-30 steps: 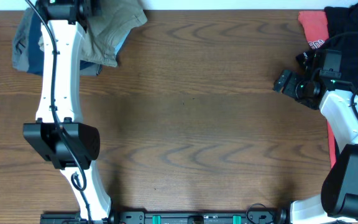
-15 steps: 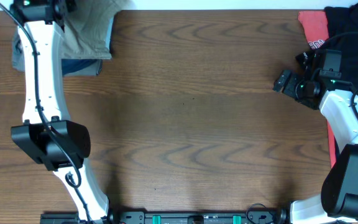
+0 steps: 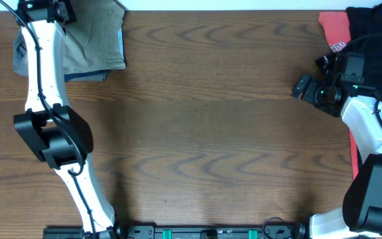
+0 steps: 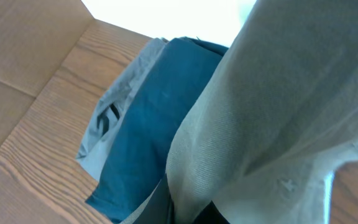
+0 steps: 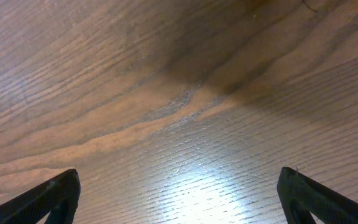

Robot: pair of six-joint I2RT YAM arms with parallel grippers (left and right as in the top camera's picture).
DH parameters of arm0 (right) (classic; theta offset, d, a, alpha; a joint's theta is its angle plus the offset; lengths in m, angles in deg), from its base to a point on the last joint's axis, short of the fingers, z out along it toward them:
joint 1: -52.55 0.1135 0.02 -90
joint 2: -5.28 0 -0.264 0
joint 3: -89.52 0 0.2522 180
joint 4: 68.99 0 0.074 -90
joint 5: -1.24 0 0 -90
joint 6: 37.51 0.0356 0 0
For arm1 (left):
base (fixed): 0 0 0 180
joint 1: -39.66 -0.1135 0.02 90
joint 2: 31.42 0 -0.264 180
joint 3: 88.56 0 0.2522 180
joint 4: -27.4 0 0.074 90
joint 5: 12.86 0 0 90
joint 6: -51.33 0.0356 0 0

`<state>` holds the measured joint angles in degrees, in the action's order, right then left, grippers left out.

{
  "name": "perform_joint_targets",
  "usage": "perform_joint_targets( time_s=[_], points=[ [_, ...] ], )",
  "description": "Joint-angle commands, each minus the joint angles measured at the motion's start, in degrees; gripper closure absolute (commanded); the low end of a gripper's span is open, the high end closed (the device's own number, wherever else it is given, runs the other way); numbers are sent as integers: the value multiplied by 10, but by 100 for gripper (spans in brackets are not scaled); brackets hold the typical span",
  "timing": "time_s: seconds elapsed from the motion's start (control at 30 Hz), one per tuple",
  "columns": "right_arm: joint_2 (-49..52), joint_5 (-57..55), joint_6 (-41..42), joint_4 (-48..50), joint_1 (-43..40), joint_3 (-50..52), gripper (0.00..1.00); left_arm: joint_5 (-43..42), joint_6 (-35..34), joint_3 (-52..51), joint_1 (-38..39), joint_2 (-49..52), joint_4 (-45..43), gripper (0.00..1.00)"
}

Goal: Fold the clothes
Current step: 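Lower the shorts onto the stack and release with the left gripper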

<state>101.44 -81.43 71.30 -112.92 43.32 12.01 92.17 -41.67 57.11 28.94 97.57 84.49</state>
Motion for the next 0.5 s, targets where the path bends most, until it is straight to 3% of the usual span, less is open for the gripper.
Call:
perform_joint_targets(
  time_s=[0.0,0.1,0.23,0.47],
  points=[
    [0,2,-7,0,-2,-12,1,11,-7,8,-9,13,-19,94],
    [0,2,-7,0,-2,-12,1,11,-7,8,-11,27,-37,92],
    [0,2,-7,0,-2,-12,1,11,-7,8,-12,42,-43,55],
    [0,2,-7,0,-2,-12,1,11,-7,8,-15,45,-43,53]
  ],
)
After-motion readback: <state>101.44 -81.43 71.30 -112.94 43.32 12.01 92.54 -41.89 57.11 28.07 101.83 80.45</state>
